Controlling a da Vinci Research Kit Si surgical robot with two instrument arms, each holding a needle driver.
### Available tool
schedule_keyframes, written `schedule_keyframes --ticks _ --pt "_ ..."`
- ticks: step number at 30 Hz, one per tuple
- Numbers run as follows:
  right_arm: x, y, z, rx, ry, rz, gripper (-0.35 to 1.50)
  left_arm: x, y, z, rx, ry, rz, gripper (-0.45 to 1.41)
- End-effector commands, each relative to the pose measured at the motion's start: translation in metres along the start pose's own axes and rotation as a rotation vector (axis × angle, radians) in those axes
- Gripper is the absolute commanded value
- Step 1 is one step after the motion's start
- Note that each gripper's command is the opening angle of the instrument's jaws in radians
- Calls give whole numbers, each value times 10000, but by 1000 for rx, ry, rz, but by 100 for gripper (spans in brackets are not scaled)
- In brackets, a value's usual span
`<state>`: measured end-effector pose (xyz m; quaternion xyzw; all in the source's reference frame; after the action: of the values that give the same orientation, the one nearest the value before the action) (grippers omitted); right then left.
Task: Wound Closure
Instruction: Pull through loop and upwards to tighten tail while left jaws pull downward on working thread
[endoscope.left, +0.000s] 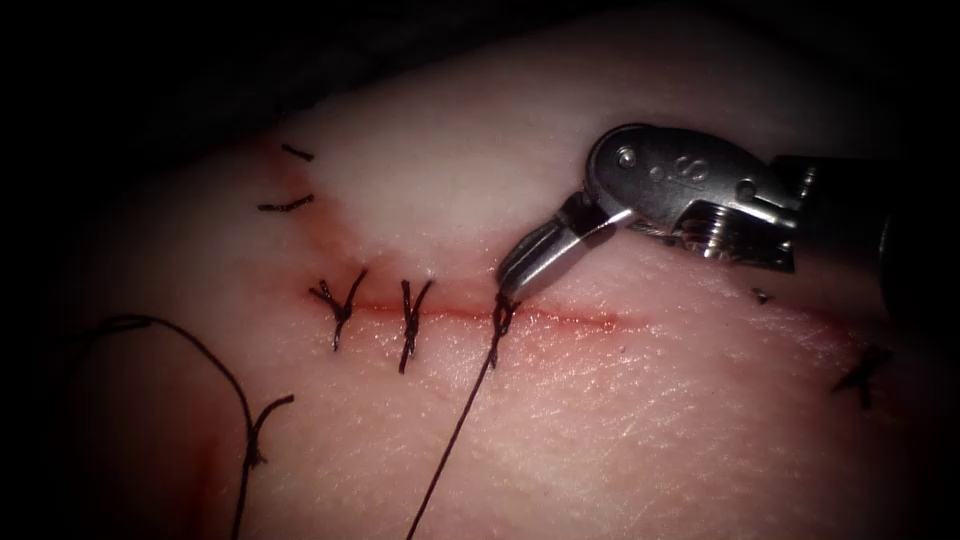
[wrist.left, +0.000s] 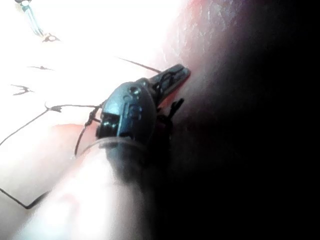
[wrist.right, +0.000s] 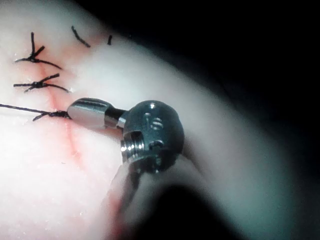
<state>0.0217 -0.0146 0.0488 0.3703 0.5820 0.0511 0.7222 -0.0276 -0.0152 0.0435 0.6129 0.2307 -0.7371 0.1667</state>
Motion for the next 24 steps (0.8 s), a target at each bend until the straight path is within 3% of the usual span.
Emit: schedule_keyframes --ticks 1,2,8,12,20,22,23,24 --pt "10 12 7 -2 2 -5 -35 -3 -8 2 -3 4 5 -45" --pt "11 11 9 -3 3 -4 -35 -1 1 6 -52 40 12 -45" --pt "14 11 7 -14 4 -3 -35 8 14 7 -140 98 15 -45" --pt "13 21 1 -92 -2 -50 -35 6 18 15 -203 134 6 -45" --pt "16 21 -3 -135 19 -76 -35 -19 12 20 -210 124 -10 -45" --pt "18 17 1 -138 44 -74 -35 -16 8 16 -187 111 -13 -45" --pt "23 5 9 -147 86 -57 -35 -6 -7 3 -123 82 -27 -45" --pt "28 -7 15 -152 125 -46 44 3 -21 -9 -67 56 -11 -45"
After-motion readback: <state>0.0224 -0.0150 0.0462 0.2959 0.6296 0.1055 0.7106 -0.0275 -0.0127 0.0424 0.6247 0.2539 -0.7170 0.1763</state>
